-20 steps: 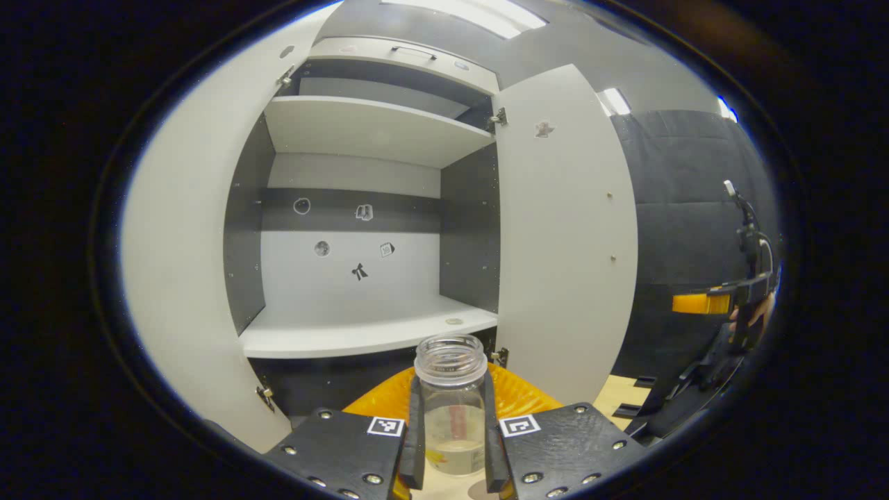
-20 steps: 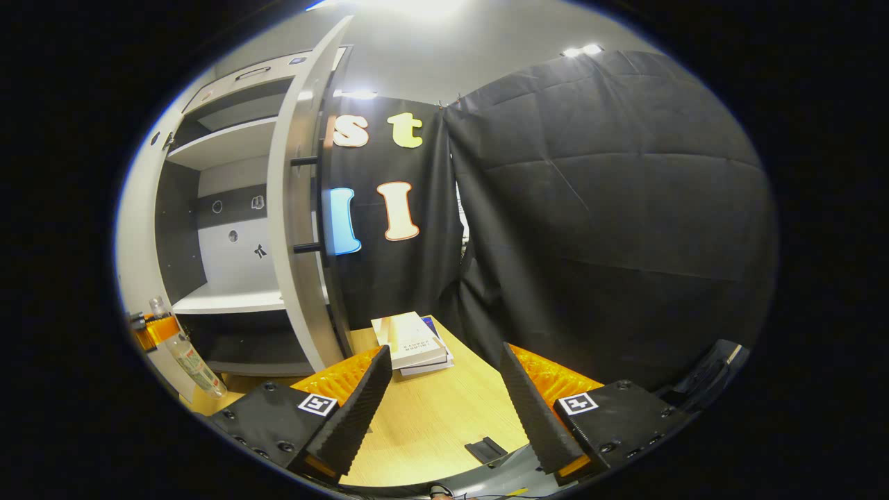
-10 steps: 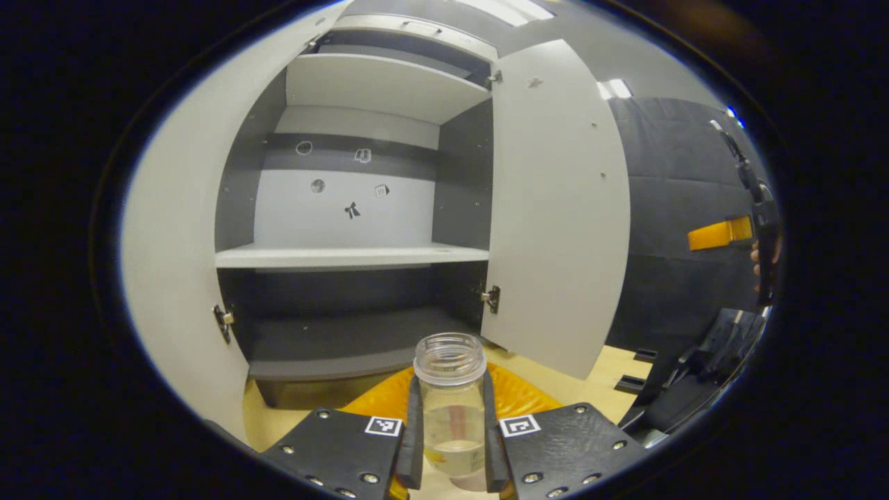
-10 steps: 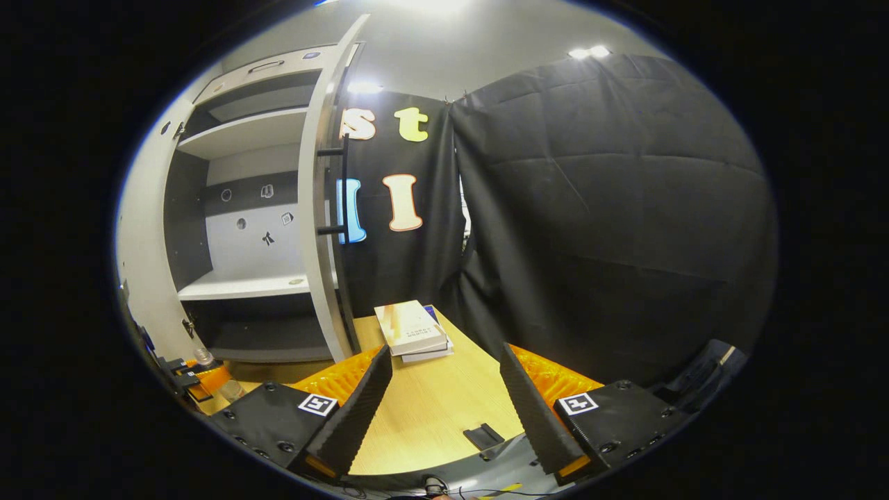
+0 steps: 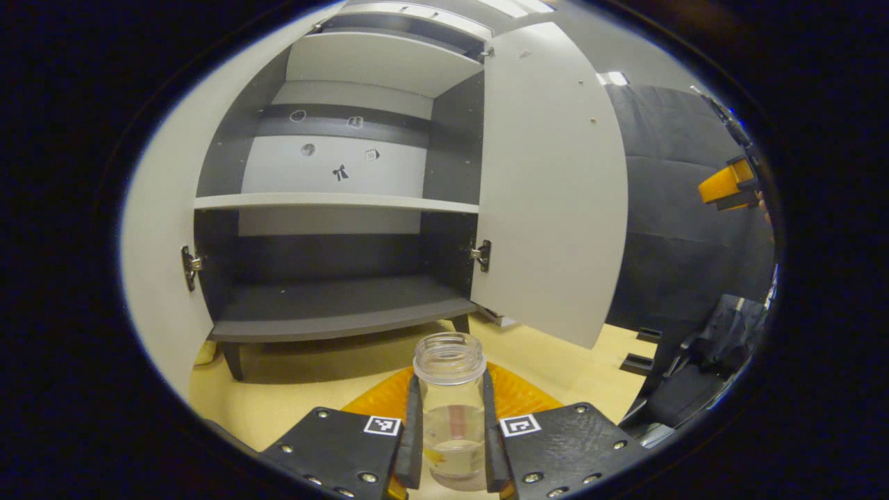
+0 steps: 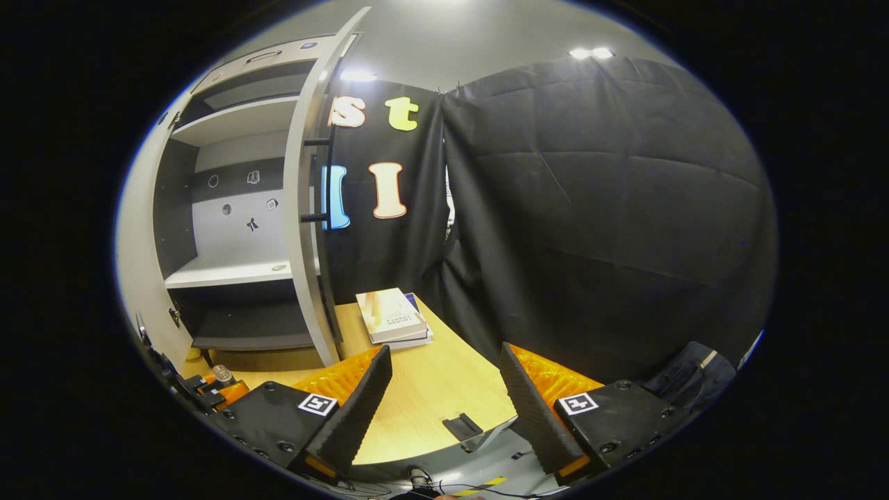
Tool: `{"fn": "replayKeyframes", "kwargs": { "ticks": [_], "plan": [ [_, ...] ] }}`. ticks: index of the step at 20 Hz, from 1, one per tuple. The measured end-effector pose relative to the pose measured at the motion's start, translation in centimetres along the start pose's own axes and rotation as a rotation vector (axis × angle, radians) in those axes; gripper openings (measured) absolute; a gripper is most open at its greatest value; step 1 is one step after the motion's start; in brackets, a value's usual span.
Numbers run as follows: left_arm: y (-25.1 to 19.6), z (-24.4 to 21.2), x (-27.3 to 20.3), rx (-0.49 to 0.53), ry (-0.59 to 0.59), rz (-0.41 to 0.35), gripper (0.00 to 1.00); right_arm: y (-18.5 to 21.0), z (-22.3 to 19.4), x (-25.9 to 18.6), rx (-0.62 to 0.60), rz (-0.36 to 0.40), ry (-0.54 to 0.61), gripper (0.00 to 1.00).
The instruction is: Grasp the bottle in the cabinet with the left hand and place it on the coaster, then close the right door with the right hand and the left door with the left hand.
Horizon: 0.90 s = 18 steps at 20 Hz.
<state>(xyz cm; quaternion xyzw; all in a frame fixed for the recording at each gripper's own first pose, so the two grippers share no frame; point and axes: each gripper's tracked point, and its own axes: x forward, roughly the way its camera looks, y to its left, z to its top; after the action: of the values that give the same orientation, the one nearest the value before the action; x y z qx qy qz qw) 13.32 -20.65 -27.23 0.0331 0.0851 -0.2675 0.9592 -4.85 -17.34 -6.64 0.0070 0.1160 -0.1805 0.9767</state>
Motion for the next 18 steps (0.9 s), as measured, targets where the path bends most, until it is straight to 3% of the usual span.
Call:
{"fn": "replayKeyframes", "kwargs": {
  "ticks": [1, 2, 3, 6, 8, 9, 12, 13, 17, 18],
  "plan": [
    [-0.5, -0.3, 0.1, 0.012, 0.005, -0.012, 0.37, 0.1, -0.2, 0.1, 0.005, -0.001, 0.005, 1.0],
    [-0.9, -1.1, 0.1, 0.027, 0.013, -0.022, 0.43, 0.1, -0.3, 0.1, 0.008, -0.003, 0.01, 1.0],
    [-1.4, -1.6, 0.1, 0.045, 0.02, -0.031, 0.37, 0.1, -0.6, 0.2, 0.009, -0.004, 0.016, 1.0],
    [-2.1, -1.9, -0.3, 0.088, 0.014, -0.046, 0.46, 0.3, -1.0, 0.2, 0.009, -0.002, 0.027, 1.0],
    [-2.3, -2.0, -0.5, 0.095, 0.018, -0.041, 0.35, 0.5, -1.2, 0.3, 0.011, 0.002, 0.031, 0.96],
    [-2.2, -2.0, -0.6, 0.093, 0.021, -0.035, 0.47, 0.5, -1.3, 0.4, 0.013, 0.006, 0.033, 0.96],
    [-2.0, -2.0, -0.8, 0.065, 0.027, -0.01, 0.39, 0.9, -1.4, 0.5, 0.016, 0.015, 0.033, 1.0],
    [-1.6, -2.3, -0.9, 0.053, 0.033, -0.006, 0.43, 0.9, -1.4, 0.5, 0.017, 0.018, 0.032, 1.0],
    [-1.4, -1.8, -2.3, 0.013, 0.038, 0.015, 1.0, 1.0, -1.6, 0.5, 0.019, 0.027, 0.033, 0.96],
    [-1.5, -1.3, -2.7, 0.012, 0.035, 0.016, 1.0, 1.1, -1.6, 0.5, 0.019, 0.029, 0.032, 0.96]
  ]
}}
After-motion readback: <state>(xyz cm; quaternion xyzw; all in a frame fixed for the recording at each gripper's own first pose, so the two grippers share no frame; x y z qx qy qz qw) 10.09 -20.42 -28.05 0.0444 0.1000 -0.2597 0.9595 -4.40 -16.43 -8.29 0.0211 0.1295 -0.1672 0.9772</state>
